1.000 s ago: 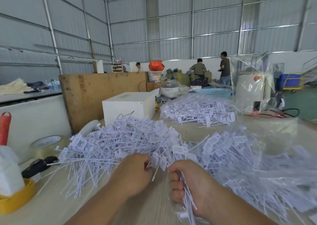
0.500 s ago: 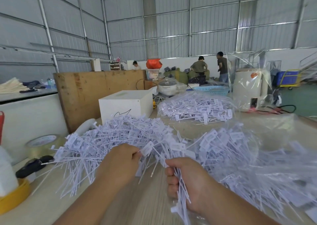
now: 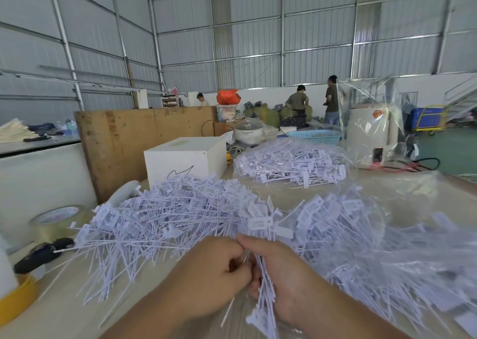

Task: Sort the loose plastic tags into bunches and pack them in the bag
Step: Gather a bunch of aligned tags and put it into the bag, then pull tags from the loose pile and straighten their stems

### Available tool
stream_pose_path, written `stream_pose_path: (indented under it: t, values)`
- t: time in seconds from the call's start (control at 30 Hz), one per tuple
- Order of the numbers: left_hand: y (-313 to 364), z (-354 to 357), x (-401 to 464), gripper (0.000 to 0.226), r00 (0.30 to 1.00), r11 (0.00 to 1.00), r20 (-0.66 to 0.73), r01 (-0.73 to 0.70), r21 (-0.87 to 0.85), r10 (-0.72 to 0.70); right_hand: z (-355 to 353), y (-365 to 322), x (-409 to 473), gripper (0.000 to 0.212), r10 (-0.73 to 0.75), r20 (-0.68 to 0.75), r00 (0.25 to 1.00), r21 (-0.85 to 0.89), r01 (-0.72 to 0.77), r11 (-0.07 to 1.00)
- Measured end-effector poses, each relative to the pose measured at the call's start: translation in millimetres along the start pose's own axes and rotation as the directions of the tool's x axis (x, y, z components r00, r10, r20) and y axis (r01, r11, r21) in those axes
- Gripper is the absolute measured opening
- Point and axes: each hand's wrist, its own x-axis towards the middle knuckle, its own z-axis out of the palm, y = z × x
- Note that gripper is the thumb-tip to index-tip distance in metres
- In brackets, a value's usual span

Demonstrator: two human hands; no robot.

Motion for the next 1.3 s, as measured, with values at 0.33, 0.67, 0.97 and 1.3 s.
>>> stream_pose_path:
  t: [0.33, 0.67, 0.97, 1.3]
  values:
    - [-12, -1, 3, 0.039, 0.973, 0.907, -0.131, 0.123, -0.403, -0.19, -5, -1, 1, 0.031, -0.027, -0.063, 0.998, -0.085, 0.022, 0.996]
    - [-23, 20, 15, 0.037, 0.939, 0.917, -0.095, 0.297, -0.265, -0.331, -1, 0, 0, 0.029, -0.03, -0.111, 0.993, -0.055, 0.024, 0.998]
    - [-20, 19, 17, 0.025, 0.933, 0.87, -0.013, 0.331, -0.367, -0.36, -1, -2, -1, 0.017, 0.018, -0.046, 0.999, 0.066, -0.015, 0.998]
    - [-8, 18, 10, 0.023, 0.969, 0.783, 0.062, 0.229, -0.578, -0.237, -3, 2, 7, 0.024, -0.01, -0.014, 1.0, 0.064, 0.011, 0.998]
